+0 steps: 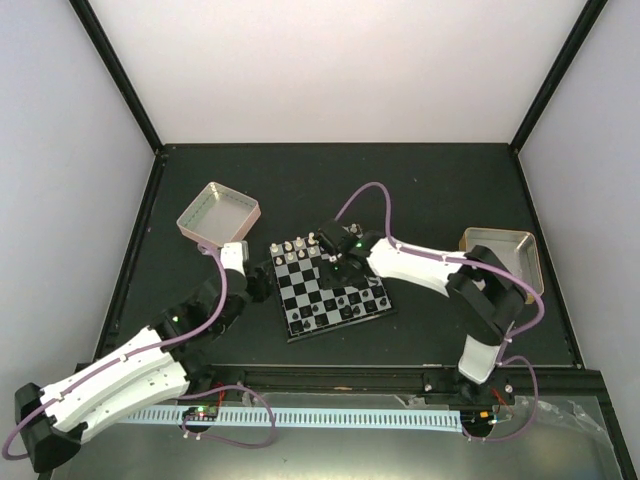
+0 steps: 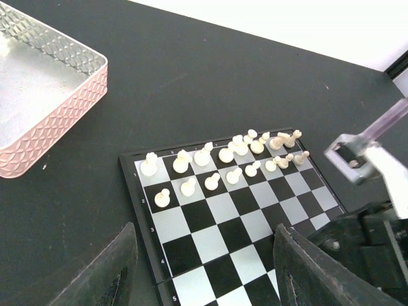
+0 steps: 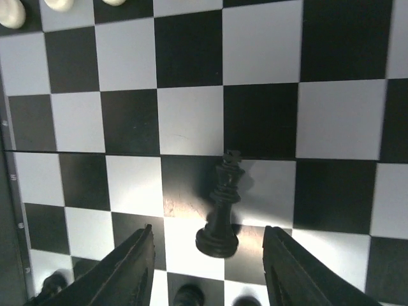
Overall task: Set up the chess pieces on the board
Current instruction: Pick up the chess piece from the chessboard.
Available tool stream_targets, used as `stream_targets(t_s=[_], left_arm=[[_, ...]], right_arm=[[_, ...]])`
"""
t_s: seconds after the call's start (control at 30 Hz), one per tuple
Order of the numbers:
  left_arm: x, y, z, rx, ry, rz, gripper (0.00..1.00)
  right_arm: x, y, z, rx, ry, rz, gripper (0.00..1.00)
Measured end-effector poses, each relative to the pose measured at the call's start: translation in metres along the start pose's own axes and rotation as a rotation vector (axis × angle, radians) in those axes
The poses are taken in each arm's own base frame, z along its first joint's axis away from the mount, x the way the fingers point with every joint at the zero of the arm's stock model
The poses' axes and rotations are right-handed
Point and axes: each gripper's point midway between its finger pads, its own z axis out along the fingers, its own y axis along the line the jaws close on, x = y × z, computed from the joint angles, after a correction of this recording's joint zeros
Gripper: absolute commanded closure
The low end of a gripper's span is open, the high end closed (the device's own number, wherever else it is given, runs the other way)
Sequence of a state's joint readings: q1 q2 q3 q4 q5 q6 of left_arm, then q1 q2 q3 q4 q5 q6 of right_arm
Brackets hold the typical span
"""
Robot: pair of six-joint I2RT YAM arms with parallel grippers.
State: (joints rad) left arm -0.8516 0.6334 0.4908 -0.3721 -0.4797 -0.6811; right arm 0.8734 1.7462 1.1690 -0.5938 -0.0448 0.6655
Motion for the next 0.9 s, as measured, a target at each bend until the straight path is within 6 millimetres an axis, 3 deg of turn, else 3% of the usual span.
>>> stream_targets(t_s=[0.17,0.5,0.77,0.9], left_arm=[[-0.001,0.002,0.0,-0.005,-0.009,-0.004,0.4],[0.003,0.007,0.002,-0.019,-0.001,-0.001,0.39],[0.004,0.002,0.003,0.009,0.011,0.009,0.33],[0.005,-0.012,0.004,0.086,0.034,0.039,0.3]], right_arm=[[0.007,0.001,0.019,0.064,0.051,-0.013,0.59],[0.012,-0.005,0.028,0.139,0.081,-0.019,0.87],[0.007,-0.006,0.025,0.148,0.046,-0.033,0.88],[-0.002,-0.002,0.002,0.1,-0.046,-0.065,0.88]])
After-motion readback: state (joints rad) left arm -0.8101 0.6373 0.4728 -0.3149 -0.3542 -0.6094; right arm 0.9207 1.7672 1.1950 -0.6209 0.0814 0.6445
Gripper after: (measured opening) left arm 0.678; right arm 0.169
